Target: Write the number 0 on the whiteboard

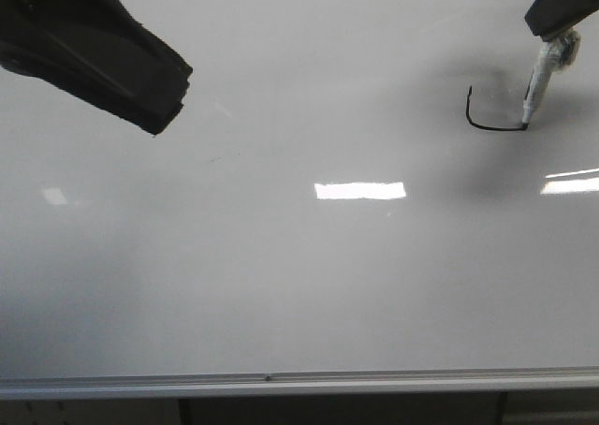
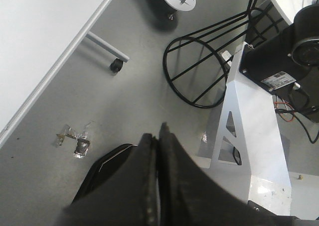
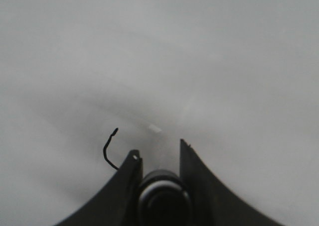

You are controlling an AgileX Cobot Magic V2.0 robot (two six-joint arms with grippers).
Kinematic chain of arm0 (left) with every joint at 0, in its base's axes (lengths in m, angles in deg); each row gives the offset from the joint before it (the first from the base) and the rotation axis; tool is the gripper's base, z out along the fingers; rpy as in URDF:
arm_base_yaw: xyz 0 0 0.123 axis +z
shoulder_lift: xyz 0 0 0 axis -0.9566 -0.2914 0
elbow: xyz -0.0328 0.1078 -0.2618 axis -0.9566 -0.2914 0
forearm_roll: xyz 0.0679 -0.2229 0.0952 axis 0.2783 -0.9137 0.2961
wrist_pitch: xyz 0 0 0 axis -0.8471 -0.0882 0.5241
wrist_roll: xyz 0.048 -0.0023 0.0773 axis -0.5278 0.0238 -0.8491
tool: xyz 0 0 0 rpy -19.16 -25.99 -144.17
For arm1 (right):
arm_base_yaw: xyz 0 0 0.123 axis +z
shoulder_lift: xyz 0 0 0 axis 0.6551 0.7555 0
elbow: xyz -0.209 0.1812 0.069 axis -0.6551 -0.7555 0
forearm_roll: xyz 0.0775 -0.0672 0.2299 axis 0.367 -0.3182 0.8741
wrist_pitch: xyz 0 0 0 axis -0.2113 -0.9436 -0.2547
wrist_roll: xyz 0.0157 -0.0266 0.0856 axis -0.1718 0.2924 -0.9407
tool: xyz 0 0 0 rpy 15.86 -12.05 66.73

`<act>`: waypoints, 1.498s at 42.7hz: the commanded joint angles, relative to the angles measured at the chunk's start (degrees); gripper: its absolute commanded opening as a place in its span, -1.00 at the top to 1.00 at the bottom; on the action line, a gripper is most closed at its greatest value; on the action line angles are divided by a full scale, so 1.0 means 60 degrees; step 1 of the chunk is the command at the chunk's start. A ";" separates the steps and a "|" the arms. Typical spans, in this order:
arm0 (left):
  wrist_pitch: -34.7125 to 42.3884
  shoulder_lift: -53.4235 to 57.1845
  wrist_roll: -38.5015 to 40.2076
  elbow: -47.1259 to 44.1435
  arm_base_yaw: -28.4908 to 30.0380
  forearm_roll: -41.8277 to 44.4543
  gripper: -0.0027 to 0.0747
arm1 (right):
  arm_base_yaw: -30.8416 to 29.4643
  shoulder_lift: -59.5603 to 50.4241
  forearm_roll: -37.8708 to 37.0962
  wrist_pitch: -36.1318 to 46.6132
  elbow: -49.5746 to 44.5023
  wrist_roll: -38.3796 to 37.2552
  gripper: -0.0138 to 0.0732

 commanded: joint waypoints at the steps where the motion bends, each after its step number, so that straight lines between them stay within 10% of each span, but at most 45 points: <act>1: -0.0132 0.0317 -0.0003 0.0298 0.0032 -0.0654 0.98 | -0.0080 -0.0322 0.0297 0.0943 0.0361 0.0091 0.82; 47: -0.0112 0.0317 -0.0003 0.0298 0.0032 -0.0654 0.98 | 0.1049 0.0114 0.1106 0.0820 0.1314 0.0099 0.82; 64: -0.0112 0.0317 -0.0003 0.0298 0.0032 -0.0654 0.98 | 0.1049 -0.1522 0.1569 -0.4838 0.2872 -0.1175 0.82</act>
